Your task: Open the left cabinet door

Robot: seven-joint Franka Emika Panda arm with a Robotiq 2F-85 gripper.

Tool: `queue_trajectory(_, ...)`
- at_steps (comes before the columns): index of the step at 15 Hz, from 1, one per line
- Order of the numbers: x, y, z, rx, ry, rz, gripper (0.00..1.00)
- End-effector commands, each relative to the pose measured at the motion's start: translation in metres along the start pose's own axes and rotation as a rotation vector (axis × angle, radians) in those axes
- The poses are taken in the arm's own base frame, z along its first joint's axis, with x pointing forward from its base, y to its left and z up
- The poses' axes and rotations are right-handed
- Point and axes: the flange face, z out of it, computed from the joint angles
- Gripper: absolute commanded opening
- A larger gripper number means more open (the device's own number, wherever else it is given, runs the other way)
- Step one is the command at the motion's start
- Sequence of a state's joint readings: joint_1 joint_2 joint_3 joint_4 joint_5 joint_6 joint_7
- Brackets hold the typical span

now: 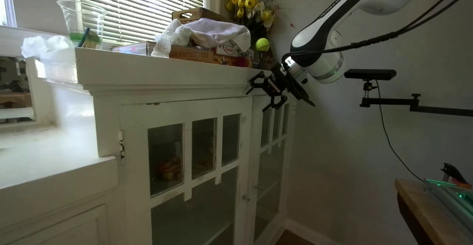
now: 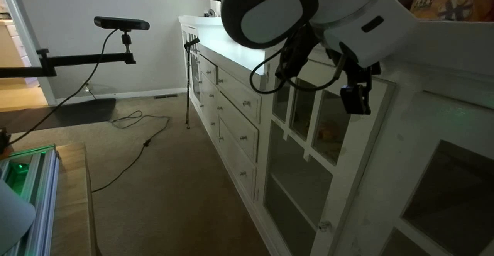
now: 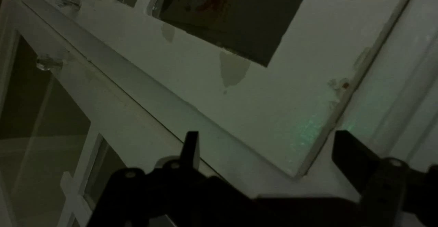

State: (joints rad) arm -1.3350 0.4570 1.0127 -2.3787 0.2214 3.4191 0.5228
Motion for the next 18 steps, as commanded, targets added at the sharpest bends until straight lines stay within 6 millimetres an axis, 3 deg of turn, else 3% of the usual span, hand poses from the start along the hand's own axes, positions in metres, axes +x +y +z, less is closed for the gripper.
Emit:
queue_trajectory(1,0.007,-0.004,0.014,0.005,-0.003,-0.013,1.00)
queue_trajectory(18,0.009,0.015,0.009,-0.090,-0.026,-0.020,1.00)
